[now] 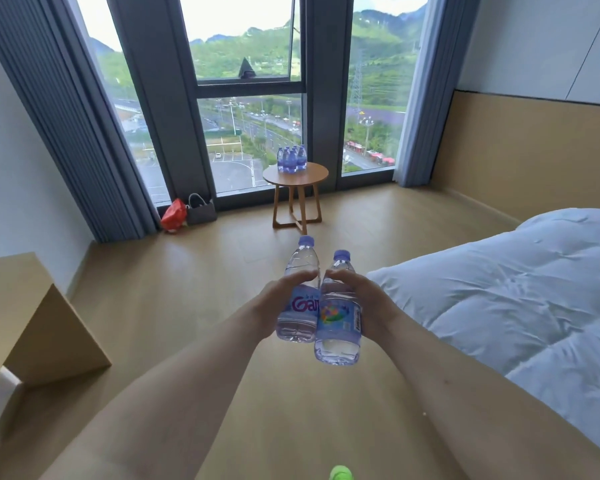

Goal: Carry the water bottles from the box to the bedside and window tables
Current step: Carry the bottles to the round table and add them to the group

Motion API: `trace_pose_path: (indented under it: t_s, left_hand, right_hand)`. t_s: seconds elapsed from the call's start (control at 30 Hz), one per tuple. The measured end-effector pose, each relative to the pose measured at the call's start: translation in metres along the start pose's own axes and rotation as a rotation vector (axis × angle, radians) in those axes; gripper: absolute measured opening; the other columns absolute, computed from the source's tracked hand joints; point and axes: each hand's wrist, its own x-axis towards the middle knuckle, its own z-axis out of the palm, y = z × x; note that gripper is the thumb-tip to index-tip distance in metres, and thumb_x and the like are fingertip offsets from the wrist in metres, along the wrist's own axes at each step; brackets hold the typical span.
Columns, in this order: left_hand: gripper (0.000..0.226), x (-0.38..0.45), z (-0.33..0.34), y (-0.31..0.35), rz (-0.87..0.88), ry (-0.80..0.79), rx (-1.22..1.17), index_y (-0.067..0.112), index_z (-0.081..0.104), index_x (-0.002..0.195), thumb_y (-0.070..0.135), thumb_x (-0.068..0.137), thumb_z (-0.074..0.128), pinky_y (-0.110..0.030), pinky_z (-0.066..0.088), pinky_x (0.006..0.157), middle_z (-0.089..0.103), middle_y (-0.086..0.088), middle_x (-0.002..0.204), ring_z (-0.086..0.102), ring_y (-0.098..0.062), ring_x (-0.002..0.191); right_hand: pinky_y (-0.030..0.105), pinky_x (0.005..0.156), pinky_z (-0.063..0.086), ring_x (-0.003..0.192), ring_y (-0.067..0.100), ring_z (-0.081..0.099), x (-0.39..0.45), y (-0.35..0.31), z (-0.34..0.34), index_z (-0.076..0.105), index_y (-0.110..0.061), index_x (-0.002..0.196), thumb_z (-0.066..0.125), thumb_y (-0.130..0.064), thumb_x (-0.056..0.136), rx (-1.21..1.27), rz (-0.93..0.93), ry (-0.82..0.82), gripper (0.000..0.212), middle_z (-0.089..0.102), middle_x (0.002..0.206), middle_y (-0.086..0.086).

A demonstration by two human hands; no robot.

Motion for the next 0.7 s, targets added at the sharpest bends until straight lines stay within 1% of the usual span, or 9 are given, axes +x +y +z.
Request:
trace_pose_path:
  t_s: [0.07, 0.13, 0.23, 0.33, 0.4, 0.47, 0.5, 0.57, 0.7]
  left_hand:
    - [0.073, 0.041, -0.009, 0.01, -0.002, 0.028, 0.016, 0.01, 0.057, 0.134, 0.058, 0.081, 0.075, -0.059, 0.051, 0.104, 0.069, -0.026, 0.124, 0.067, -0.046, 0.113]
    - [0.073, 0.085, -0.017, 0.024, -0.021, 0.055, 0.035, 0.011, 0.057, 0.134, 0.058, 0.082, 0.074, -0.057, 0.052, 0.103, 0.07, -0.024, 0.123, 0.066, -0.046, 0.115]
    - [0.07, 0.15, -0.025, 0.052, -0.036, 0.096, 0.033, 0.011, 0.057, 0.134, 0.057, 0.084, 0.072, -0.056, 0.052, 0.104, 0.071, -0.023, 0.122, 0.067, -0.044, 0.115]
    - [0.068, 0.207, -0.034, 0.085, -0.047, 0.141, 0.025, 0.011, 0.058, 0.134, 0.057, 0.084, 0.072, -0.055, 0.051, 0.105, 0.071, -0.022, 0.122, 0.067, -0.043, 0.115]
    - [0.068, 0.243, -0.042, 0.104, -0.042, 0.165, 0.015, 0.011, 0.059, 0.133, 0.058, 0.085, 0.071, -0.055, 0.051, 0.106, 0.071, -0.022, 0.122, 0.067, -0.043, 0.116]
    - [0.068, 0.276, -0.052, 0.118, -0.044, 0.179, 0.01, 0.012, 0.059, 0.133, 0.058, 0.084, 0.071, -0.055, 0.051, 0.105, 0.072, -0.021, 0.121, 0.068, -0.043, 0.115]
    - [0.069, 0.293, -0.058, 0.124, -0.052, 0.182, 0.008, 0.012, 0.059, 0.132, 0.059, 0.083, 0.072, -0.055, 0.051, 0.105, 0.072, -0.021, 0.12, 0.068, -0.042, 0.114]
    - [0.073, 0.327, -0.071, 0.132, -0.076, 0.183, 0.011, 0.013, 0.06, 0.131, 0.062, 0.078, 0.074, -0.054, 0.053, 0.104, 0.073, -0.02, 0.118, 0.069, -0.041, 0.112]
    - [0.08, 0.401, -0.1, 0.145, -0.128, 0.149, -0.001, 0.016, 0.06, 0.129, 0.064, 0.069, 0.08, -0.051, 0.055, 0.101, 0.075, -0.017, 0.115, 0.072, -0.038, 0.109]
  right_hand:
    - [0.053, 0.096, 0.047, 0.104, 0.043, 0.057, 0.04, -0.011, -0.017, 0.058, -0.003, 0.115, 0.071, -0.025, 0.089, -0.01, 0.007, 0.004, 0.036, 0.061, 0.116, 0.026]
    - [0.051, 0.094, 0.049, 0.101, 0.042, 0.061, 0.081, -0.026, -0.036, 0.059, -0.003, 0.116, 0.073, -0.026, 0.088, -0.017, 0.011, 0.001, 0.039, 0.063, 0.116, 0.026]
    - [0.045, 0.081, 0.057, 0.09, 0.037, 0.068, 0.142, -0.056, -0.063, 0.061, -0.002, 0.114, 0.073, -0.027, 0.088, -0.04, 0.013, -0.028, 0.038, 0.066, 0.114, 0.025]
    - [0.041, 0.074, 0.059, 0.085, 0.035, 0.07, 0.199, -0.092, -0.084, 0.063, -0.003, 0.113, 0.074, -0.029, 0.087, -0.049, 0.046, -0.035, 0.038, 0.068, 0.112, 0.024]
    - [0.041, 0.073, 0.059, 0.082, 0.034, 0.07, 0.237, -0.116, -0.096, 0.064, -0.005, 0.105, 0.074, -0.028, 0.086, -0.04, 0.049, -0.05, 0.032, 0.068, 0.108, 0.023]
    - [0.041, 0.071, 0.059, 0.077, 0.032, 0.07, 0.271, -0.134, -0.105, 0.063, -0.009, 0.094, 0.075, -0.026, 0.086, -0.008, 0.054, -0.065, 0.023, 0.068, 0.097, 0.019]
    - [0.04, 0.07, 0.059, 0.075, 0.031, 0.069, 0.287, -0.141, -0.109, 0.06, -0.01, 0.092, 0.074, -0.025, 0.086, 0.01, 0.06, -0.068, 0.022, 0.067, 0.091, 0.016]
    - [0.04, 0.07, 0.059, 0.074, 0.03, 0.069, 0.321, -0.151, -0.118, 0.056, -0.01, 0.094, 0.074, -0.024, 0.086, 0.032, 0.071, -0.051, 0.024, 0.066, 0.088, 0.013]
    - [0.043, 0.075, 0.059, 0.08, 0.033, 0.069, 0.392, -0.166, -0.137, 0.056, -0.007, 0.101, 0.069, -0.024, 0.09, 0.035, 0.105, -0.069, 0.024, 0.069, 0.096, 0.017]
